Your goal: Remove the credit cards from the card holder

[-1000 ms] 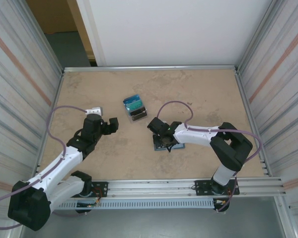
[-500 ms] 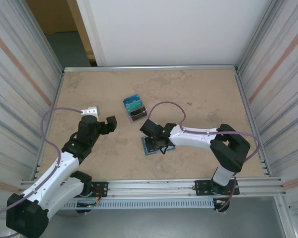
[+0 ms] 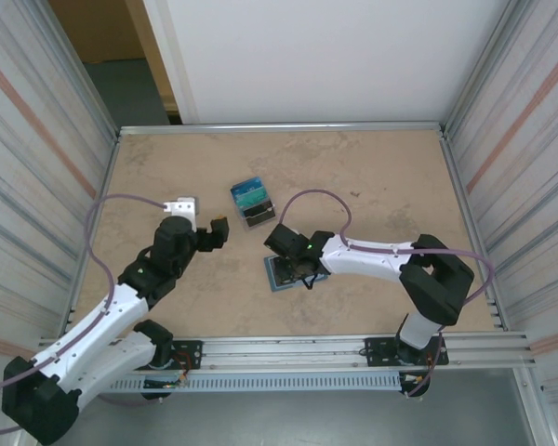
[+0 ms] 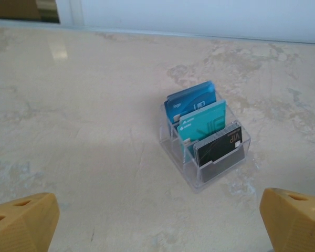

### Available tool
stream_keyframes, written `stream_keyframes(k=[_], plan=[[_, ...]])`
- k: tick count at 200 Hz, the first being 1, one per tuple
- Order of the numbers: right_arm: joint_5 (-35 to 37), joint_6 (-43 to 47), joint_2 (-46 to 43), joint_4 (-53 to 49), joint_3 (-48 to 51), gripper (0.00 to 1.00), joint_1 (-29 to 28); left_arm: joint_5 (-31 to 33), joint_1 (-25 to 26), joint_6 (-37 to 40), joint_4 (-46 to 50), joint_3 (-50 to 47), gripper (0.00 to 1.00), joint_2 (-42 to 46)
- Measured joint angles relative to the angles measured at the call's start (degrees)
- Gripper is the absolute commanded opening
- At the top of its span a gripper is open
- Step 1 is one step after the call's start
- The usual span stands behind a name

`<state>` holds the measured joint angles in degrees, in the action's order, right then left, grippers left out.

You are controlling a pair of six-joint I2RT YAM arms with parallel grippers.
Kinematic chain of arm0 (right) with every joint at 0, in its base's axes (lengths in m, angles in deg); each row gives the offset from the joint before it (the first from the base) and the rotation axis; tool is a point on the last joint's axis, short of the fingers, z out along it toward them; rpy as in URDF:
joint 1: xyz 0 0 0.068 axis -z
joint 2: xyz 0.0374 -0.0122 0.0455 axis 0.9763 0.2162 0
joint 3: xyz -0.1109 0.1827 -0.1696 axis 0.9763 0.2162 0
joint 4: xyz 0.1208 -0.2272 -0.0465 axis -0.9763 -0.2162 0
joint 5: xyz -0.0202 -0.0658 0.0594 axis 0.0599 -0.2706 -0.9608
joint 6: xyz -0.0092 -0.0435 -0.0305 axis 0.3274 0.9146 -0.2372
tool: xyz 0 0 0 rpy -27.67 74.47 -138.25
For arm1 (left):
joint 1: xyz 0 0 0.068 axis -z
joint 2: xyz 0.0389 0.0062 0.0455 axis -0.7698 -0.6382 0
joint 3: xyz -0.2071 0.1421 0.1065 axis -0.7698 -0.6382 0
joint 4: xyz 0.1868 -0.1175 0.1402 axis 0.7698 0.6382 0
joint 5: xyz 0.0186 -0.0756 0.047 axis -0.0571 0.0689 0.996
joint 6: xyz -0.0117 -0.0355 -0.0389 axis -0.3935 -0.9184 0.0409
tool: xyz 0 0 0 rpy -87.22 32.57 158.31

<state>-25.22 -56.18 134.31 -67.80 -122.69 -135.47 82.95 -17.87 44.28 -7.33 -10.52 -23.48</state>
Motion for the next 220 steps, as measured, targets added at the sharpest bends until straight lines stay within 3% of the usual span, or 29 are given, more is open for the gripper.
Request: stream_keyframes(k=[77,191,220], plan=[[4.24,-2.64,-5.53,-1.57,3.67,0.23,0.57,4.61,4.11,2.91,-0.13,1.4,0.99,-4.28],[6.27,-4.7,-8.13,-2.78,8.76,0.29,9.09,5.03,9.49,4.44,-0.37,3.39,0.99,-10.49],[6.32,-5.11,-11.32,-2.8,10.03,0.37,10.73,5.99,12.07,4.96,-0.87,3.39,0.99,-11.23]])
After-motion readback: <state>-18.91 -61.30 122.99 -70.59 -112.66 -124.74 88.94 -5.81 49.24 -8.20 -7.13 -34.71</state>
